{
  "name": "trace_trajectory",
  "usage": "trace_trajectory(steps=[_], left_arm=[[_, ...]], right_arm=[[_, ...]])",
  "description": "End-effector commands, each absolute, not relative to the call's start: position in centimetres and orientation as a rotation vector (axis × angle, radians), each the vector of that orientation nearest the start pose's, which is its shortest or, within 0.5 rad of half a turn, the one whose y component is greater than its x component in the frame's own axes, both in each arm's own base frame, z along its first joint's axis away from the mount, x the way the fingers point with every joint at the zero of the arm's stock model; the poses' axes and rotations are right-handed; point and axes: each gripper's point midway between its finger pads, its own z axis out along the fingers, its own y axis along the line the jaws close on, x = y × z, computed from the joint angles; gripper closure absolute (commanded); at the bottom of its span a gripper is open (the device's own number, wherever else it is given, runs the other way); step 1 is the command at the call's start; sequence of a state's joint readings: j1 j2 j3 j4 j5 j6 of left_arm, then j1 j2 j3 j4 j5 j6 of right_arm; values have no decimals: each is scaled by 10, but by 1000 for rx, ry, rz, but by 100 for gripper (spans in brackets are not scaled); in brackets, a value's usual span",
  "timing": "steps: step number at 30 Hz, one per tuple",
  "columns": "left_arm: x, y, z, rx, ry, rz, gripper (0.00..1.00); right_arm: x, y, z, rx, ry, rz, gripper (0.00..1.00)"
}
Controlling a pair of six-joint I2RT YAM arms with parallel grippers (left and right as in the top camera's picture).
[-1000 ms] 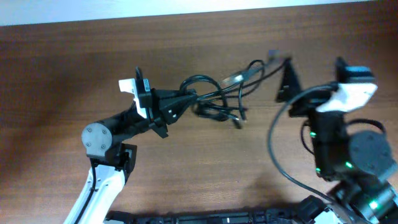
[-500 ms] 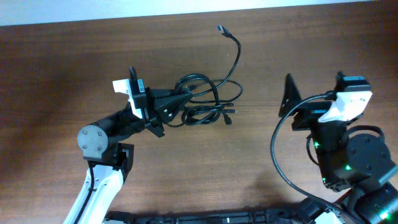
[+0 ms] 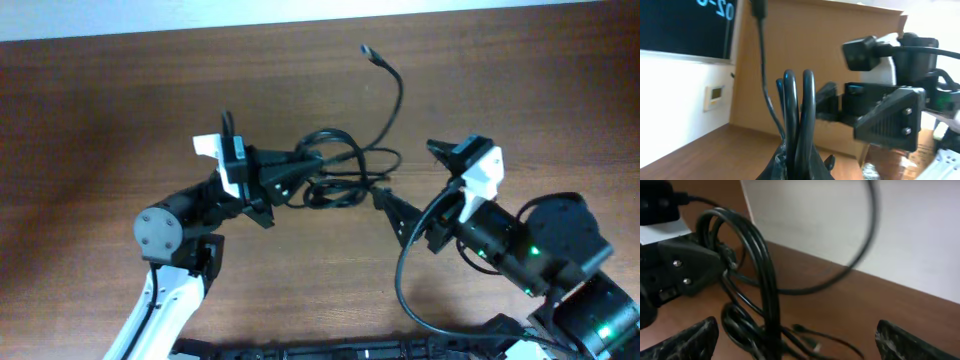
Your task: Untangle cables
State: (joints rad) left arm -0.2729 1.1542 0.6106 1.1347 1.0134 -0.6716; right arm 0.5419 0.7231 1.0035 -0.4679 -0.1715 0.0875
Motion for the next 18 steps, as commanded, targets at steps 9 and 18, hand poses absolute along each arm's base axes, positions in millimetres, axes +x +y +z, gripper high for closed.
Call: trace_trajectory(steps=[9,18], left_arm=[[225,-233,387,793,1043,-1302,100],[294,-215,364,493,1224,-1065,25]], right_arm=[[230,208,352,-668,1760,774,75],[225,214,359,-697,1723,815,96]])
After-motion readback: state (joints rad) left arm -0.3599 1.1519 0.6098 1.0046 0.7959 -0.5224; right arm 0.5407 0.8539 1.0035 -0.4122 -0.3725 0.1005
